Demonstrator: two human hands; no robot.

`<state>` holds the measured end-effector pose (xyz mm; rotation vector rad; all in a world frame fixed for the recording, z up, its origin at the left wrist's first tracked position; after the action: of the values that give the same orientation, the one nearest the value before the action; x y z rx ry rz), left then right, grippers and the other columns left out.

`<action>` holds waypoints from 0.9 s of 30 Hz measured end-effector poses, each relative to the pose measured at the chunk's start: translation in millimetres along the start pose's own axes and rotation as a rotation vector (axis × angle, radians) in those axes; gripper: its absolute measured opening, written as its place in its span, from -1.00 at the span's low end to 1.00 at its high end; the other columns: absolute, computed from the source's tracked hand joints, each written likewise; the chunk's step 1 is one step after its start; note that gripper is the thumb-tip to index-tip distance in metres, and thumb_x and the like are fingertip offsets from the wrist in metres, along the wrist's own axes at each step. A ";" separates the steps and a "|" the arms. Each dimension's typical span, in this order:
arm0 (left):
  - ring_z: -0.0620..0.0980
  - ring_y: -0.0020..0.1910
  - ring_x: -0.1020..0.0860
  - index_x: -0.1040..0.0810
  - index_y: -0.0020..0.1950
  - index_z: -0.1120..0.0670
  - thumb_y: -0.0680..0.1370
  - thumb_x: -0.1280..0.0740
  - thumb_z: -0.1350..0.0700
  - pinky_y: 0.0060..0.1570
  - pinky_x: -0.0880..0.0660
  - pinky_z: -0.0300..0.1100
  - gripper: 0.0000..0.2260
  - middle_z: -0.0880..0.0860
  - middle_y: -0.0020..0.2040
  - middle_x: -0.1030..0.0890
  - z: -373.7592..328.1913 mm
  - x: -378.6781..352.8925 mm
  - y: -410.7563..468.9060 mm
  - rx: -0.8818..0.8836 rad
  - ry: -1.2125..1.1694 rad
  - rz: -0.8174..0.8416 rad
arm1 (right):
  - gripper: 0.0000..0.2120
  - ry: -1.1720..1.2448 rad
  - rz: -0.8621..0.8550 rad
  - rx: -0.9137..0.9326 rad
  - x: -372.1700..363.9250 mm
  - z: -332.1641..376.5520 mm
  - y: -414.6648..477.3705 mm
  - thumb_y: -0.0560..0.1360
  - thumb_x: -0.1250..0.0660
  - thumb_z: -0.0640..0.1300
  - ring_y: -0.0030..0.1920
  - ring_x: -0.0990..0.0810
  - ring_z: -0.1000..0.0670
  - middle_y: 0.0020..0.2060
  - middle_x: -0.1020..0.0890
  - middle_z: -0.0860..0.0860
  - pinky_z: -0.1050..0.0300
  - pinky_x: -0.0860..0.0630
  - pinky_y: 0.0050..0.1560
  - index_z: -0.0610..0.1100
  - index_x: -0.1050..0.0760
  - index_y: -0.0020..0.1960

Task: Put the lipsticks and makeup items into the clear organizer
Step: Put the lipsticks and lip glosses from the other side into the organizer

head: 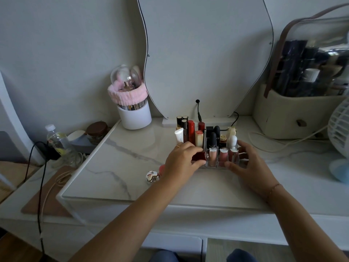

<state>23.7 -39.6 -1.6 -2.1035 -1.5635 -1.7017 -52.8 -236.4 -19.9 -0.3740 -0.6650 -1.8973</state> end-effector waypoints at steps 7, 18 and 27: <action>-0.07 -0.26 -0.50 -0.57 0.02 0.13 0.45 -0.42 0.04 -0.27 -0.40 -0.27 -0.78 0.05 -0.14 -0.60 -4.0 1.3 1.5 0.106 -0.048 -0.233 | -0.30 -0.003 -0.007 0.000 -0.1 -1.0 0.4 0.37 -0.45 -0.04 0.08 -0.52 -0.03 0.20 -0.47 -0.10 0.12 -0.46 0.05 -0.04 -0.22 0.42; -0.06 -0.28 -0.53 -0.58 0.00 0.17 0.39 -0.48 0.14 -0.27 -0.39 -0.32 -0.77 0.08 -0.20 -0.62 -10.0 -1.4 7.7 0.244 -0.096 -0.392 | -0.30 0.010 -0.008 -0.001 -1.3 -2.0 1.7 0.36 -0.46 -0.04 0.08 -0.52 -0.04 0.20 -0.48 -0.09 0.09 -0.48 0.08 -0.03 -0.23 0.42; 0.01 -0.23 -0.55 -0.54 0.07 0.15 0.38 -0.50 0.14 -0.22 -0.52 -0.15 -0.68 0.08 -0.17 -0.60 -5.9 3.3 5.0 0.272 -0.114 -0.393 | -0.30 0.019 -0.004 -0.003 -0.8 -1.5 1.3 0.36 -0.46 -0.04 0.07 -0.53 -0.04 0.20 -0.47 -0.09 0.10 -0.48 0.07 -0.03 -0.23 0.42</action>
<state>22.5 -43.3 5.8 -1.8805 -2.2187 -1.3641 -51.2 -237.1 -21.1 -0.3560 -0.6504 -1.9038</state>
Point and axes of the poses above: each hand's wrist, its own y-axis towards the middle knuckle, its own x-axis out of the back of the hand, z = x × y, the point moved 1 cm from there along y, towards the middle knuckle
